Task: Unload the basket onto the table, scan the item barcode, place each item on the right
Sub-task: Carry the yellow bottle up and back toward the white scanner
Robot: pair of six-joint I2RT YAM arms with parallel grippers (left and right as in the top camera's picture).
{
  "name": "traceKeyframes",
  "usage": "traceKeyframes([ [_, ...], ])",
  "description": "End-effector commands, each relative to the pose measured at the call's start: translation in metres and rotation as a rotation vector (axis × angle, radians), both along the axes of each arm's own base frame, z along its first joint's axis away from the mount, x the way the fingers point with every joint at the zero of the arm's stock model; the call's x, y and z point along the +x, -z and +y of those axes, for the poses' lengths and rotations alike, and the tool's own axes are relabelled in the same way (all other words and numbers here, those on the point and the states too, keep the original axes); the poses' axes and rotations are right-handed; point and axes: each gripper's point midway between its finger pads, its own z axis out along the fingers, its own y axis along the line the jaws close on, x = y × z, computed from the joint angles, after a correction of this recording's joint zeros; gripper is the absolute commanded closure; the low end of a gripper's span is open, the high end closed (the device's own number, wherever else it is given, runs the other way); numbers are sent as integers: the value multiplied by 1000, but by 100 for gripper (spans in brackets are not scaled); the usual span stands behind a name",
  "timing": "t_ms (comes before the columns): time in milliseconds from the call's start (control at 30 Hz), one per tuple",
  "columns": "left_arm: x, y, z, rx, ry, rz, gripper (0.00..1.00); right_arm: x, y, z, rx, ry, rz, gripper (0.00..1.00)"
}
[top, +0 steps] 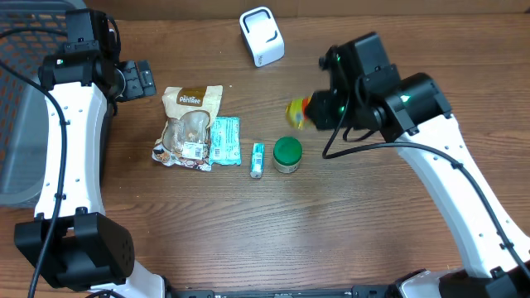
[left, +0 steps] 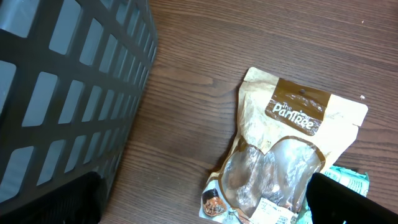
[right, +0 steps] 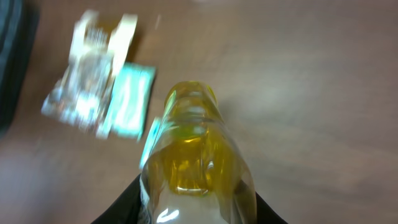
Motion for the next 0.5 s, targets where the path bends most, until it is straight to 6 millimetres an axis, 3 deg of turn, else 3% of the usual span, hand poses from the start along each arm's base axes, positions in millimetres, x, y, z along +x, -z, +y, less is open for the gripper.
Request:
traceKeyframes([
  [0, 1, -7, 6, 16, -11, -16, 0, 32, -55, -20, -82, 133, -240, 83],
  [233, 1, -7, 6, 16, -11, -16, 1, 64, -87, 14, -169, 56, -501, 83],
  [333, 1, -7, 6, 16, -11, -16, 0, 78, -86, 29, -254, 32, -575, 83],
  [467, 1, -7, 6, 16, -11, -16, 0, 98, -69, 56, -404, -46, -645, 83],
])
